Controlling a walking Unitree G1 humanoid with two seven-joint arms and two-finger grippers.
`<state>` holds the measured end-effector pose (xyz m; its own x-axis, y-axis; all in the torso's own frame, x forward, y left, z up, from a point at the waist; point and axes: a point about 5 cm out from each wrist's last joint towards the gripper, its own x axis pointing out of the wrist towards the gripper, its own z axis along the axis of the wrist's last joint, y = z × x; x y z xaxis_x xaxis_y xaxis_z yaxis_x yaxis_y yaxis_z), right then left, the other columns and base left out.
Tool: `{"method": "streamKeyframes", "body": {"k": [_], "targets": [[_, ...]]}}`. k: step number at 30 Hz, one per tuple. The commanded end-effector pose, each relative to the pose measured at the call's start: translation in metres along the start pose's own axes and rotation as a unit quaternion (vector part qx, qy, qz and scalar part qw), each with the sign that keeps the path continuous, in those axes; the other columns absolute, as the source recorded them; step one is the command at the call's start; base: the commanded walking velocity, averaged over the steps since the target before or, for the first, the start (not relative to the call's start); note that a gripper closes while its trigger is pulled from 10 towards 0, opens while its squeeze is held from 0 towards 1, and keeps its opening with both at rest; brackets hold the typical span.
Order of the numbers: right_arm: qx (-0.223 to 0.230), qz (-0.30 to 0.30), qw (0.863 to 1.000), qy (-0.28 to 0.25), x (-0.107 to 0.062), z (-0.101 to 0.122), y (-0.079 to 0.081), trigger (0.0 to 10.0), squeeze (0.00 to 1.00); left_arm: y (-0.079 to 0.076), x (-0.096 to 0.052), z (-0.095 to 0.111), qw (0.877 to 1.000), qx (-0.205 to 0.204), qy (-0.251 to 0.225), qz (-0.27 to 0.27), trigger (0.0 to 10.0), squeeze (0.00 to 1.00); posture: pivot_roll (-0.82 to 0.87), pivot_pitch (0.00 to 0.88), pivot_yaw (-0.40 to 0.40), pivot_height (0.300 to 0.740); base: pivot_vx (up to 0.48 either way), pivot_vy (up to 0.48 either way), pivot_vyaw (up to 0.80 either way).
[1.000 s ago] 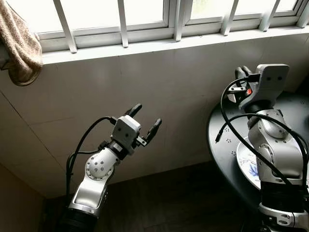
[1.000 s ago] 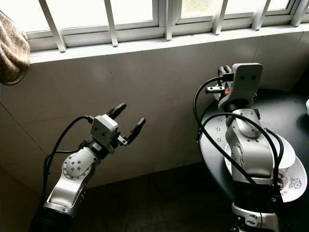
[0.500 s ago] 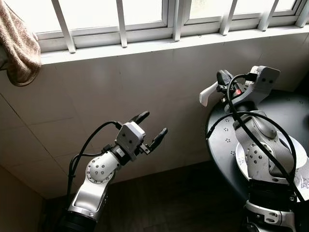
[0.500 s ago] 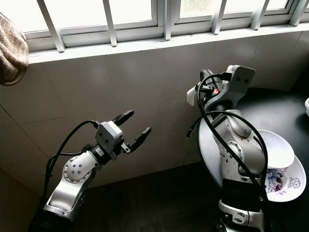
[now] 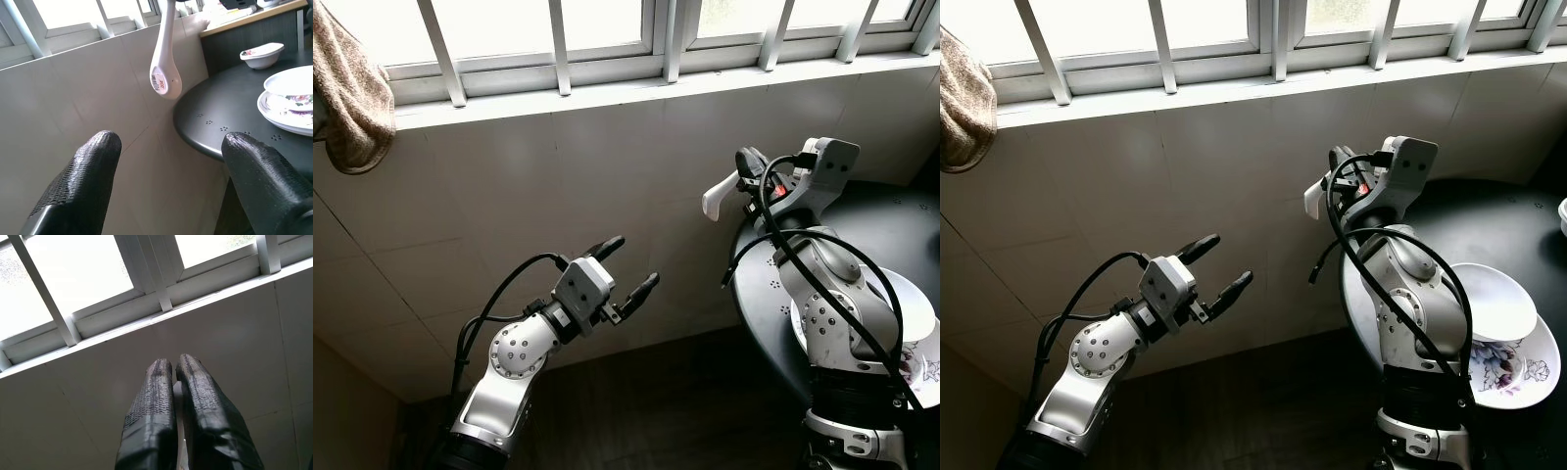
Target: Kitchen organization
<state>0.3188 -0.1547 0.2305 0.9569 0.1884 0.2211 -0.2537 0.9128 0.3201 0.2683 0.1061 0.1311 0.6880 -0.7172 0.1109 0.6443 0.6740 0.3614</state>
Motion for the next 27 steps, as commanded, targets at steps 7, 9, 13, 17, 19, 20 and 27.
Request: {"method": "streamKeyframes", "body": {"k": [7, 9, 13, 17, 19, 20, 27], "targets": [[0.000, 0.025, 1.000, 0.017, -0.003, -0.002, 0.010, 0.0, 0.00, 0.002, 0.001, 0.000, 1.000, 0.022, 0.011, 0.005, 10.0, 0.00, -0.03, 0.000, -0.018, 0.740, 0.000, 0.000, -0.46], [-0.003, 0.027, 0.999, 0.021, -0.004, -0.003, 0.012, 0.0, 0.00, 0.005, 0.001, -0.002, 0.999, 0.017, 0.019, 0.021, 10.0, 0.00, -0.03, 0.000, -0.018, 0.740, 0.000, 0.000, -0.80], [-0.011, 0.029, 0.999, 0.024, -0.005, -0.004, 0.013, 0.0, 0.00, 0.012, 0.001, -0.004, 0.998, -0.020, 0.028, 0.054, 10.0, 0.00, -0.03, 0.000, -0.018, 0.740, 0.000, 0.000, -0.80], [-0.034, 0.033, 0.999, 0.022, -0.005, -0.004, 0.013, 0.0, 0.00, 0.015, 0.000, -0.007, 0.997, -0.035, 0.038, 0.062, 10.0, 0.00, -0.03, 0.000, -0.020, 0.740, 0.000, 0.000, -0.80], [-0.047, 0.038, 0.998, 0.020, -0.005, -0.004, 0.015, 0.0, 0.00, 0.014, 0.001, -0.007, 0.997, -0.039, 0.041, 0.060, 10.0, 0.00, -0.03, 0.000, -0.020, 0.740, 0.000, 0.458, -0.80], [-0.051, 0.039, 0.998, 0.019, -0.006, -0.003, 0.016, 0.0, 0.00, 0.014, 0.001, -0.007, 0.997, -0.038, 0.041, 0.060, 10.0, 0.00, -0.03, 0.000, -0.020, 0.740, 0.000, 0.480, -0.80], [-0.078, 0.055, 0.995, 0.007, -0.006, 0.001, 0.021, 0.0, 0.00, 0.012, 0.002, -0.002, 0.997, -0.033, 0.026, 0.062, 10.0, 0.00, -0.04, 0.000, -0.018, 0.740, 0.000, 0.245, -0.80]]}}
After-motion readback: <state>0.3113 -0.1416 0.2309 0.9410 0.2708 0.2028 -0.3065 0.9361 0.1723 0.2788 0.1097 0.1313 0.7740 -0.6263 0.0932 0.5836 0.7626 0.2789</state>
